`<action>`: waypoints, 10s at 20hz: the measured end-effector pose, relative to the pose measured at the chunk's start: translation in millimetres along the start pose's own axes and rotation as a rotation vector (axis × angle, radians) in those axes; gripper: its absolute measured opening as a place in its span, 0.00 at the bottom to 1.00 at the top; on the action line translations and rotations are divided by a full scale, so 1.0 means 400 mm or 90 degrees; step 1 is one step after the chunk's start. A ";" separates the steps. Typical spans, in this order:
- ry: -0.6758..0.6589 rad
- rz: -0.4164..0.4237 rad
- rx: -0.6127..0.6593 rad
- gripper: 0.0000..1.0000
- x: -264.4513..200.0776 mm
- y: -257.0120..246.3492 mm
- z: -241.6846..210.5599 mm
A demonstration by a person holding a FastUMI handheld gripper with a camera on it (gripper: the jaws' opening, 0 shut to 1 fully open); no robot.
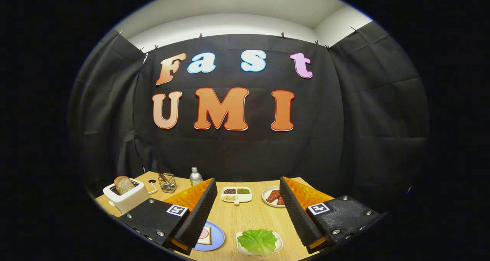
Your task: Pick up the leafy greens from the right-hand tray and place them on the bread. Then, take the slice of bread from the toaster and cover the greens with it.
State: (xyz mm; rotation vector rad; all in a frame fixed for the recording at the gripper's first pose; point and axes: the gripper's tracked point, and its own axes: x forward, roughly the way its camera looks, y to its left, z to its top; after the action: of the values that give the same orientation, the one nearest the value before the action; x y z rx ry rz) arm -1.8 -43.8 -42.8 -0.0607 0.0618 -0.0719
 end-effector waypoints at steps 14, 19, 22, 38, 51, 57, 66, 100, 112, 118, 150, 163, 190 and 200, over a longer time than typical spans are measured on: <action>0.166 0.021 -0.058 0.98 0.057 -0.030 -0.367; 0.236 0.026 -0.078 0.99 0.060 -0.049 -0.497; 0.264 0.033 -0.096 0.99 0.064 -0.053 -0.556; 0.388 0.068 -0.122 0.99 0.079 -0.063 -0.743; 0.441 0.089 -0.086 0.84 0.083 -0.049 -0.793; 0.455 0.108 -0.069 0.66 0.077 -0.029 -0.798; 0.470 0.105 -0.079 0.05 0.074 -0.031 -0.797; 0.412 0.171 -0.069 0.03 0.072 0.314 -0.609; 0.456 0.197 -0.073 0.25 0.059 0.426 -0.686; 0.451 0.189 -0.060 0.71 0.064 0.441 -0.665; 0.262 0.313 -0.089 0.98 0.098 1.096 -0.222; 0.296 0.289 -0.124 0.39 0.099 1.115 -0.288; 0.216 0.295 -0.023 0.12 0.071 0.979 -0.049; 0.235 0.247 -0.026 0.12 0.086 0.819 -0.094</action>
State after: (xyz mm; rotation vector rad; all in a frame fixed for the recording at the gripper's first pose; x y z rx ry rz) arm 52.7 277.7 -103.0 -0.0753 0.4418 0.3080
